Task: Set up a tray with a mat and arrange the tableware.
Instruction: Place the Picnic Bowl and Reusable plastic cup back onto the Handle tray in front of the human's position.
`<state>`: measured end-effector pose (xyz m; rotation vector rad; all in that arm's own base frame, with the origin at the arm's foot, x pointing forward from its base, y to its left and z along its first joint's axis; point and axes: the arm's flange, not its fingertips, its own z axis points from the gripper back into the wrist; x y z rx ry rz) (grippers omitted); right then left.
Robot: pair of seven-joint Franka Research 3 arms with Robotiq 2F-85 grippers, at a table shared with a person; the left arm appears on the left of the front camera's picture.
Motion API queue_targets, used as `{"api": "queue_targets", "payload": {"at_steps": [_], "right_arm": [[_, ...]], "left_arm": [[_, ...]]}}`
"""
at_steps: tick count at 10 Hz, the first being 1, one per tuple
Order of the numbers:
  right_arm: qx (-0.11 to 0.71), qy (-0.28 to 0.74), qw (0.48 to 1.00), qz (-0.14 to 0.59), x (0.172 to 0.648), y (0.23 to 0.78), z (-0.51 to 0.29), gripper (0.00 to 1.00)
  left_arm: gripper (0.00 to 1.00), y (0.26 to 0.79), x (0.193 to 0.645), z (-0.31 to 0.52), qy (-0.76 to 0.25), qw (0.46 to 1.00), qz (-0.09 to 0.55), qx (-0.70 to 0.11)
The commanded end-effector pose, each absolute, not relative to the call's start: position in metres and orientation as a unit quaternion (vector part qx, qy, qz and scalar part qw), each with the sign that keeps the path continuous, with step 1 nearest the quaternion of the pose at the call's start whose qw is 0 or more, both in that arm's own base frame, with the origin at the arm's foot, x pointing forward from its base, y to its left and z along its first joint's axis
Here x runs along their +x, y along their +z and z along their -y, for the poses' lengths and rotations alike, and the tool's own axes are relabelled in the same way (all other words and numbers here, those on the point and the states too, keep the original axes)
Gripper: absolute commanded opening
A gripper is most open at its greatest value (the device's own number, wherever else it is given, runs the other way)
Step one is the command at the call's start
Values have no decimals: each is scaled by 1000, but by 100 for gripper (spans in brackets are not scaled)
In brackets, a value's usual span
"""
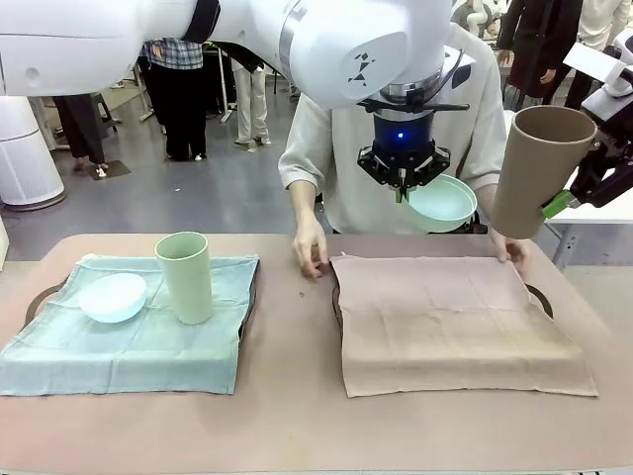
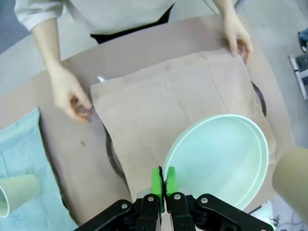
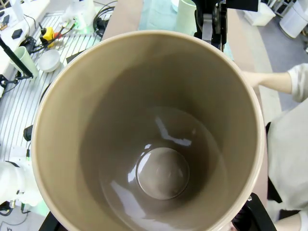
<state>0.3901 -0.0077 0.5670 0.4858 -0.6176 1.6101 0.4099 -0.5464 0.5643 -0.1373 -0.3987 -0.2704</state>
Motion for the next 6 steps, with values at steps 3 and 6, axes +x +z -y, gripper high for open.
{"api": "queue_targets", "payload": {"at_steps": [3,6], "right_arm": [[207,701,627,268,392,568,6,0],[207,701,627,268,392,568,6,0]], "left_arm": [[0,567,410,545,-137,968,198,-72],[0,567,410,545,-137,968,198,-72]]}}
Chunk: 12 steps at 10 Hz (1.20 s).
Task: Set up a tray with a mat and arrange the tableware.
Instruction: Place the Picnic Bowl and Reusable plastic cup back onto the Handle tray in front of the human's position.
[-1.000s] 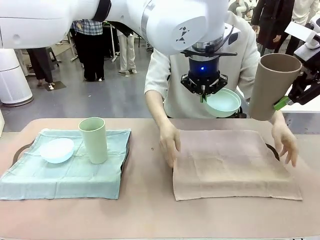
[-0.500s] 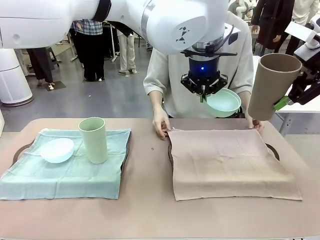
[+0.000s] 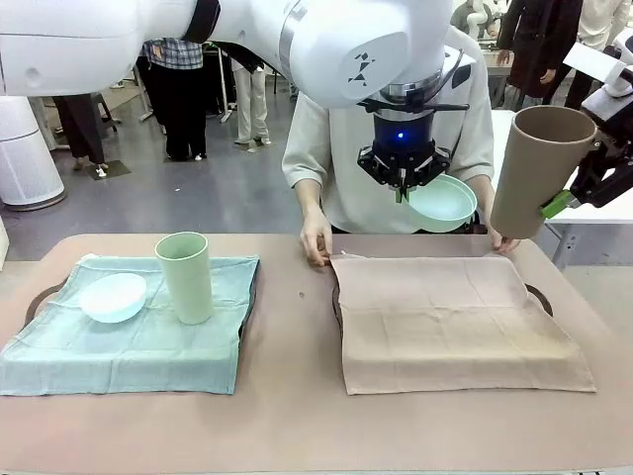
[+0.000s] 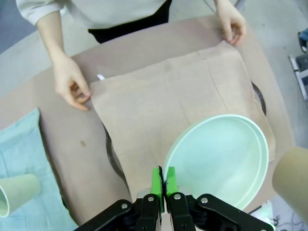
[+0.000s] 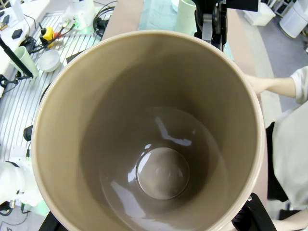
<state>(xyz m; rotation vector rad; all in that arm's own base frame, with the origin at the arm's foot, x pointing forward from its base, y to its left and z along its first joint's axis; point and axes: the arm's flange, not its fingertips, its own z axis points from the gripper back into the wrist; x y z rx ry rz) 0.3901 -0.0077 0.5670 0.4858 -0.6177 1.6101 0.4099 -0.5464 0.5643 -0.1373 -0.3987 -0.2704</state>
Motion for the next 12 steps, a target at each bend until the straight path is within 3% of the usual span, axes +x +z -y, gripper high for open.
{"api": "queue_targets", "payload": {"at_steps": [1,6,7,12], "right_arm": [[207,701,627,268,392,568,6,0],[207,701,627,268,392,568,6,0],[212,702,625,269,390,567,8,81],[259,691,604,302,451,452,47,81]], "left_arm": [[0,567,410,545,-137,968,198,-72],[0,567,410,545,-137,968,198,-72],[4,564,410,546,-134,969,197,-68],[4,452,453,524,-136,977,123,-107]]}}
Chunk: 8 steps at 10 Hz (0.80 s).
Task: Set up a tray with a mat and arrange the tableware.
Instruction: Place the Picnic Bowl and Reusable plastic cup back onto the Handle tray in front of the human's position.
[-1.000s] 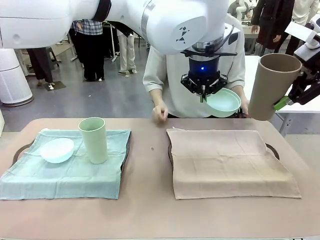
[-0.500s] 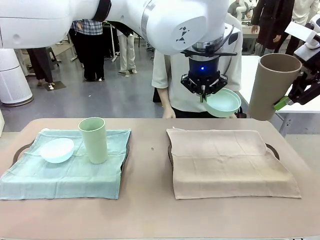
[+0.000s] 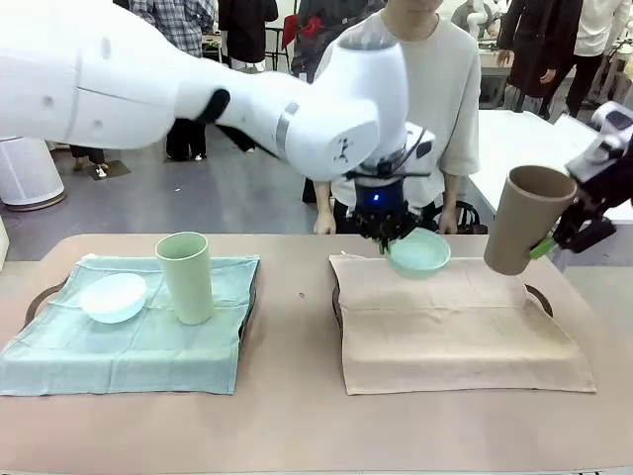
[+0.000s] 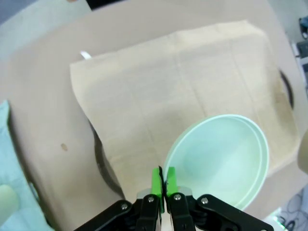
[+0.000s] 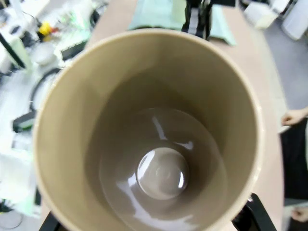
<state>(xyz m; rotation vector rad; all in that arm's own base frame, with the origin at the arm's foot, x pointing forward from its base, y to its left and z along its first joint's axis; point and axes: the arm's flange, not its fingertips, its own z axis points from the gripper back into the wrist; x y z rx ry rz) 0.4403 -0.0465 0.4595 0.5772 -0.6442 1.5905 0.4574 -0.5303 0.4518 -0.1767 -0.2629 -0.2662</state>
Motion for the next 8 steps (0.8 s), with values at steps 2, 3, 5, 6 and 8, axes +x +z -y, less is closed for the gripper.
{"api": "queue_targets", "payload": {"at_steps": [2,3,5,6,8], "right_arm": [[255,695,599,306,467,412,47,81],[256,698,598,298,471,394,44,81],[262,693,606,288,464,400,48,81],[262,693,606,288,464,400,48,81],[259,696,608,280,469,388,45,81]], "left_arm": [[4,431,459,517,-127,978,116,-118],[4,420,459,517,-123,979,110,-118],[4,424,468,523,-121,981,114,-101],[4,424,468,523,-121,981,114,-101],[4,418,468,523,-121,981,110,-99]]}}
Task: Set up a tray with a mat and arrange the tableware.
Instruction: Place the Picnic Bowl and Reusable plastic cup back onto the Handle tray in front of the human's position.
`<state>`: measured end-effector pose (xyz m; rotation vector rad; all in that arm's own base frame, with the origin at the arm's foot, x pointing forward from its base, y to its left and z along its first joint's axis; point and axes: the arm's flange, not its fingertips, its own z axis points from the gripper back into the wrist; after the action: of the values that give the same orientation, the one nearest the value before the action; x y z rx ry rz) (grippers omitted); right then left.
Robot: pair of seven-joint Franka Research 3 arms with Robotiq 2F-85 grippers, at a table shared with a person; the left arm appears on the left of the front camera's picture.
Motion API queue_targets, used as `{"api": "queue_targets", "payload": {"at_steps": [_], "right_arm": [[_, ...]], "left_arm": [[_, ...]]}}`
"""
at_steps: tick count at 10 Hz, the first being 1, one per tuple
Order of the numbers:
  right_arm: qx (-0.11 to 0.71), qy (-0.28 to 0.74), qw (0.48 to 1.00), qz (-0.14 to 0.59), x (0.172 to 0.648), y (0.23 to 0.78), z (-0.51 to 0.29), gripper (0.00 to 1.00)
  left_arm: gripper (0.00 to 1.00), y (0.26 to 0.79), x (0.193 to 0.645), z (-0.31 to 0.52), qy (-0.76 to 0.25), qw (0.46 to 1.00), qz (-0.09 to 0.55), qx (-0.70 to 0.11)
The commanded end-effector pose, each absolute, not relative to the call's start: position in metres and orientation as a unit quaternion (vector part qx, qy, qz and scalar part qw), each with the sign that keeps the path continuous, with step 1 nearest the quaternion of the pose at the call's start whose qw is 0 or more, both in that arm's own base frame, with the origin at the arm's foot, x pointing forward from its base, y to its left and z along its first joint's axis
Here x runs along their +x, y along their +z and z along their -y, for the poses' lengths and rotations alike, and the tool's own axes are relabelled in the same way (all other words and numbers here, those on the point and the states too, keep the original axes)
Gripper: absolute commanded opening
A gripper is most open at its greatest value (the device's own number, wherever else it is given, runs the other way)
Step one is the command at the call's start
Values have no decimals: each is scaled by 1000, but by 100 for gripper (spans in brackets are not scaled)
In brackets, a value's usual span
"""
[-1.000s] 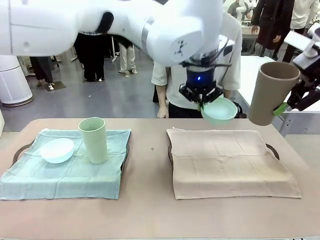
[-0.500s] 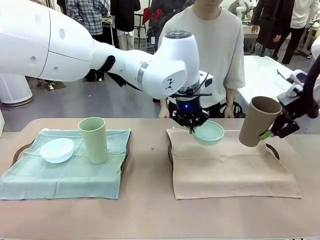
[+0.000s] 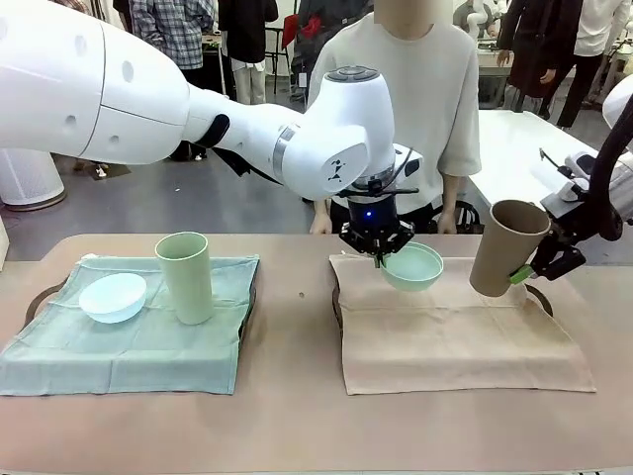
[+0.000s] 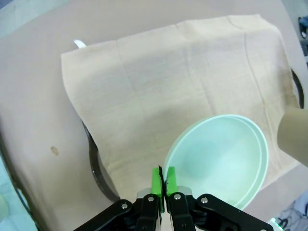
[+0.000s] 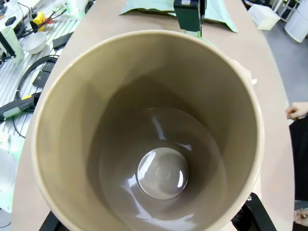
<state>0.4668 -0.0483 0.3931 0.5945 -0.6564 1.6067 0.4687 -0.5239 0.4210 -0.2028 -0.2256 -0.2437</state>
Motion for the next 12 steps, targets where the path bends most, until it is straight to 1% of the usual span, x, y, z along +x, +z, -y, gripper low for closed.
{"api": "queue_targets", "payload": {"at_steps": [1,6,9,11,12], "right_arm": [[259,699,605,280,471,380,47,81],[274,687,618,266,488,346,44,81],[281,689,619,250,490,329,39,81],[283,690,620,243,493,321,39,81],[283,689,621,243,495,321,39,100]], "left_arm": [[4,413,469,524,-120,982,103,-104],[4,386,487,520,-111,982,104,-109],[4,360,495,521,-110,982,96,-117],[4,352,497,522,-110,982,94,-121],[4,353,499,522,-114,982,90,-120]]}}
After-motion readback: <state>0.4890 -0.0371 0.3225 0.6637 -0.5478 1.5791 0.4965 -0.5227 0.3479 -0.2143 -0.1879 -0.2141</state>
